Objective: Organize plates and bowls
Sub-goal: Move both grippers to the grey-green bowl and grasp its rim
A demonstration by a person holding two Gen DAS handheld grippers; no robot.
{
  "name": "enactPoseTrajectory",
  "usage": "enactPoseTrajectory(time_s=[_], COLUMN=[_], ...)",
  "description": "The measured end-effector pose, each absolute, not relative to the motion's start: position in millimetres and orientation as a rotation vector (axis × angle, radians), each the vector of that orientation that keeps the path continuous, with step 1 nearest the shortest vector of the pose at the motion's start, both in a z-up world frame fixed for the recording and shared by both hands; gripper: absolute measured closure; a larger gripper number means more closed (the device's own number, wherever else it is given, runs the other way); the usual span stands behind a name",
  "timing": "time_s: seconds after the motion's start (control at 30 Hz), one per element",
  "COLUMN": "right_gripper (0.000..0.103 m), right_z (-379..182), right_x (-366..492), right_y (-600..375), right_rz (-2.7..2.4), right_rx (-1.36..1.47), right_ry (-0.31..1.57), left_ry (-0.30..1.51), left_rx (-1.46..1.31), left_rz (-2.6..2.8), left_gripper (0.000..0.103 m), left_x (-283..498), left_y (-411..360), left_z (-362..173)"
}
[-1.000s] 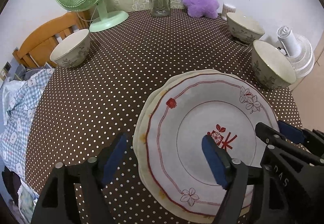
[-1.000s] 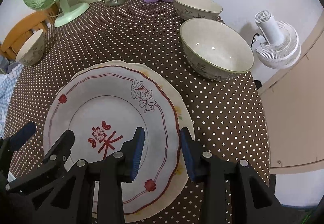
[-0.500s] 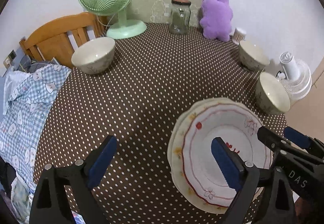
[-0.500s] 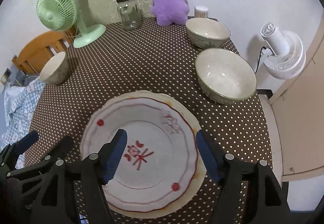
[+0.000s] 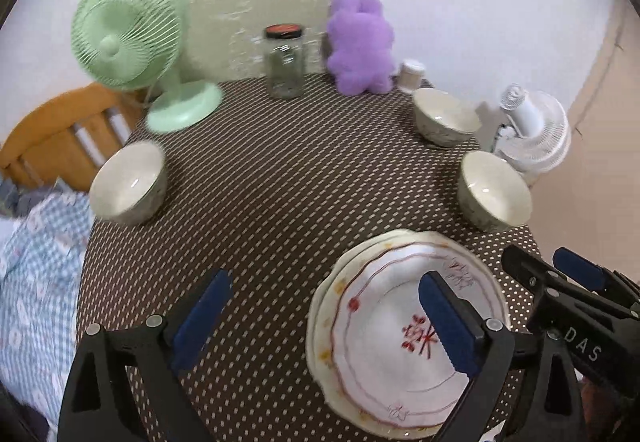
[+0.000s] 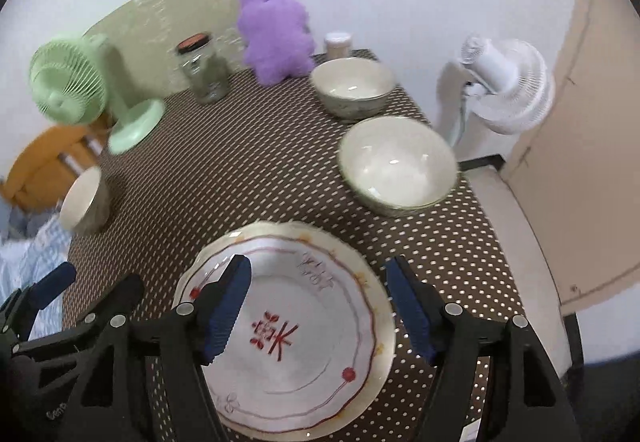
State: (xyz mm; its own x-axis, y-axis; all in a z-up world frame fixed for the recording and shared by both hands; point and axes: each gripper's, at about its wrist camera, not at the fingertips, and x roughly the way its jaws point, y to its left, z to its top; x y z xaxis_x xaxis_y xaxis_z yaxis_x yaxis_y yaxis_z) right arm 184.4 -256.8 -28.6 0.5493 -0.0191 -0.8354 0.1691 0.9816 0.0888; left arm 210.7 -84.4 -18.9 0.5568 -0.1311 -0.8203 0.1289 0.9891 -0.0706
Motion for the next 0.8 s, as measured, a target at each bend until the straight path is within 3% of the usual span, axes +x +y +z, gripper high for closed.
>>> enactPoseTrajectory(time_s=[0.53,0.8], right_gripper=[0.030,0.030], right_z=[-41,-58], right_x=[248,274], right_y=[-348,-386], right_rz=[-0.132,-0.114], right_rx=[0.169,0.150], right_ry=[0.962,0.994], left_ry=[0.955,0.985], left_rx=[-0.035,-0.050], left_rz=[-0.127,-0.106], left_gripper=[0.011,0.025], left_x=[268,290], left_y=[-180,-218], left_z=[-56,-75])
